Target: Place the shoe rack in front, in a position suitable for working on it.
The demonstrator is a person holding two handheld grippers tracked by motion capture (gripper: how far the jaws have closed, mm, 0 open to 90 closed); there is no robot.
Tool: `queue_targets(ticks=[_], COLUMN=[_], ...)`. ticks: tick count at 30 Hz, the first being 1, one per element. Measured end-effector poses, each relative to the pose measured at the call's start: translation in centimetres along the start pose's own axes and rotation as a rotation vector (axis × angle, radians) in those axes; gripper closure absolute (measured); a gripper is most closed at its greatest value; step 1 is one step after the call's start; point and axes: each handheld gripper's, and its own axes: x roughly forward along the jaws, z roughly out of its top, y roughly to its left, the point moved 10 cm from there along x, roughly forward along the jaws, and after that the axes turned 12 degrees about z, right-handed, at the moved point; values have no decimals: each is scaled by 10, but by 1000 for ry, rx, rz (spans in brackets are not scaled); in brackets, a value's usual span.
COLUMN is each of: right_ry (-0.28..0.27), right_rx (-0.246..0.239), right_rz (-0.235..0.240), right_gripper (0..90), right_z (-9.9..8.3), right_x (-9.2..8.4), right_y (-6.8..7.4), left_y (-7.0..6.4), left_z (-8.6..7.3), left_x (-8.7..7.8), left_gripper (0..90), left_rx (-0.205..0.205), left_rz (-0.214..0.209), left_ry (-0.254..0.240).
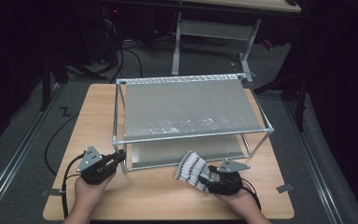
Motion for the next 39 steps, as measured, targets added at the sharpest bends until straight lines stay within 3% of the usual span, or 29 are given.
queue_targets(ticks=[2,5,8,13,16,18,22,24,27,29,30,32,33,35,38,39], right_ry=[6,17,82,107,118,129,104,64,8,21,49,102,110,107,107,104], right_rx=[10,-22,-59,-44,-99,-92,-132,-116,-63,0,25,71,63,71,64,85], right_rz=[15,19,-28,-31,-25,-16,-65,-111,-220,-322,-346,-338,-336,-332,-319,-313], right_gripper=[349,336,385,578,725,764,772,772,770,771,772,772,772,772,771,771], right_z=[-3,-2,-4,-7,-7,-7,-2,2,6,3,-2,-14,-15,-11,-8,-7], right_x=[3,8,19,23,24,23,12,1,-16,-23,-23,-16,-13,-10,-3,-1], right_y=[1,4,0,-1,3,5,3,-2,-21,-40,-48,-54,-56,-58,-57,-55], left_y=[1,4,5,5,6,6,10,14,20,21,21,21,20,20,21,22], left_z=[0,-1,-1,-1,-1,-1,-1,1,0,-1,-2,-3,-3,-3,-6,-7], left_x=[-1,-2,-2,-2,-2,-3,-5,-7,-9,-9,-10,-10,-11,-16,-23,-26], left_gripper=[798,797,797,796,795,796,796,794,792,792,793,793,793,786,788,790], left_rx=[2,0,-5,-13,-13,-11,-19,-35,-53,-47,-44,-42,-52,-77,-64,-56], left_rz=[6,14,15,14,14,16,27,34,39,41,43,47,47,36,59,65], left_ry=[-1,-2,-3,-7,-6,-2,-3,-16,-19,-11,-6,0,9,26,50,54])
